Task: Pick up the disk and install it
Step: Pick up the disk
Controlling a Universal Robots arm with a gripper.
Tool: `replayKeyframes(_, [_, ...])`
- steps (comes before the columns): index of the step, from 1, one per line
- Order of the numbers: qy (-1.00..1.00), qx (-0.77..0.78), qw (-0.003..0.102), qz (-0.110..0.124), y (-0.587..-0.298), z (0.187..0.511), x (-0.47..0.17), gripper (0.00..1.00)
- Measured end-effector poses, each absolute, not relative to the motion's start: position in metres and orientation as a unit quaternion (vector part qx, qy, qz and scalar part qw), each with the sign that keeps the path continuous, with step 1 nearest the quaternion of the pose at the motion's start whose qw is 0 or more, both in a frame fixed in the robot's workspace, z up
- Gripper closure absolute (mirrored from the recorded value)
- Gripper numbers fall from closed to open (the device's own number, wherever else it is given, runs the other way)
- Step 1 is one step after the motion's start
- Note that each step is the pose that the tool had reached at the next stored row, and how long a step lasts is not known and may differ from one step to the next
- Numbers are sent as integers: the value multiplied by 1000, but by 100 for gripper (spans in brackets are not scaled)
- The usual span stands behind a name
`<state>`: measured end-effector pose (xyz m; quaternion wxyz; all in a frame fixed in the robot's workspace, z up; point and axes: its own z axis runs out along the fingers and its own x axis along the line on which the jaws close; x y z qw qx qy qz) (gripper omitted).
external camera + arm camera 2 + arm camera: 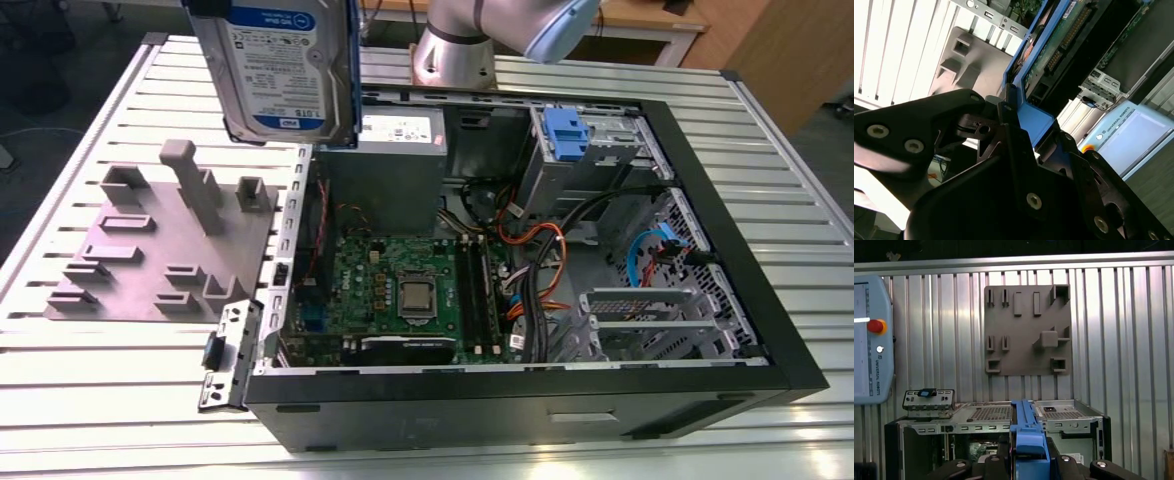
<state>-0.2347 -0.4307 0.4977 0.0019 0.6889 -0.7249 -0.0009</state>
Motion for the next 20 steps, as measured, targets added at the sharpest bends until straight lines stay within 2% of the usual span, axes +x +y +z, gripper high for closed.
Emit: replayKeyframes(20, [-725, 689, 2, -1, -435, 495, -222, 64])
